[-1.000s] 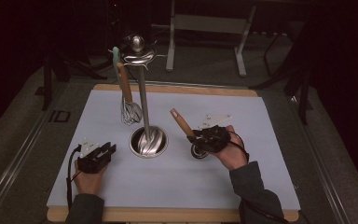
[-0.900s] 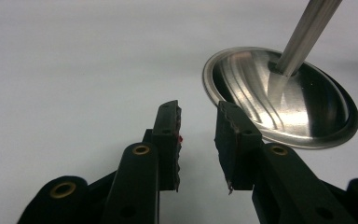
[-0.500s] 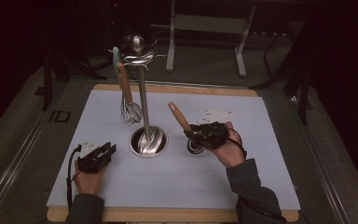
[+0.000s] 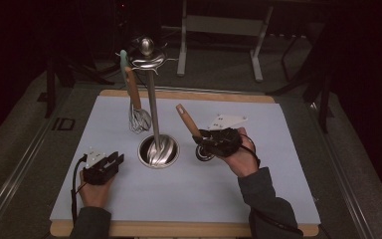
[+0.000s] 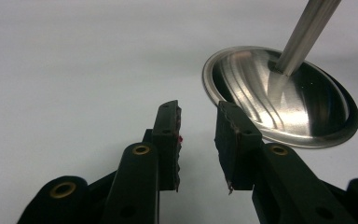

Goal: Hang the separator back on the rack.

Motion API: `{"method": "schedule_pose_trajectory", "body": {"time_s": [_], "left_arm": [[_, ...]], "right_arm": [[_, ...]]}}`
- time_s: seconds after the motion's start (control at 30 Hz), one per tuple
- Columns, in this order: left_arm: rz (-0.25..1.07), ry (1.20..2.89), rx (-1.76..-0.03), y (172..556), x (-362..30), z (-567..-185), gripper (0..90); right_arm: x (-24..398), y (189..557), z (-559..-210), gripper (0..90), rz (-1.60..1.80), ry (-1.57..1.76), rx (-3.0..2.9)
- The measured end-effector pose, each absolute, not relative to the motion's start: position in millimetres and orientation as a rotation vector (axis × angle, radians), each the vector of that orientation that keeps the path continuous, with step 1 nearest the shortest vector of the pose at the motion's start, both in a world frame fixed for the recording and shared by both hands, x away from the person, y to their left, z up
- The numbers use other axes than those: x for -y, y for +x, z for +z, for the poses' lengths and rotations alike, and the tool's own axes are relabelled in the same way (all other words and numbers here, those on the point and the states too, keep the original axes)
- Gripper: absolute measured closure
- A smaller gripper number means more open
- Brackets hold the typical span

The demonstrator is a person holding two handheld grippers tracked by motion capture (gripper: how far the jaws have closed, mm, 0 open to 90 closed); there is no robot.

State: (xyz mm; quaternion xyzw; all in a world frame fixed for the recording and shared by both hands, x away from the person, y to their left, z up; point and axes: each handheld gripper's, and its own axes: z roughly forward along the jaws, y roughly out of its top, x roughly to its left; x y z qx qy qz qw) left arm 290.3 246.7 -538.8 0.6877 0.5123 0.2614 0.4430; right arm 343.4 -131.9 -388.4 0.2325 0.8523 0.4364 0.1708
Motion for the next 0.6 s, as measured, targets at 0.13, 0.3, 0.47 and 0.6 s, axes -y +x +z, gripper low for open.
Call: {"method": "schedule_pose_trajectory", "body": {"time_s": [0.13, 0.3, 0.47, 0.6], "left_arm": [[0.648, 1.705, -1.271, 290, -247, -539, 69.9], [0.65, 1.704, -1.272, 290, -247, -539, 69.9], [0.651, 1.706, -1.272, 290, -247, -539, 69.9], [0.65, 1.705, -1.272, 290, -247, -539, 69.7]], "right_arm": [[130, 343, -386, 70.1, 1.258, 0.655, -2.405], [128, 340, -382, 70.2, 1.294, 0.642, -2.393], [125, 335, -377, 70.1, 1.313, 0.619, -2.374], [124, 333, -373, 70.1, 1.337, 0.61, -2.369]]}}
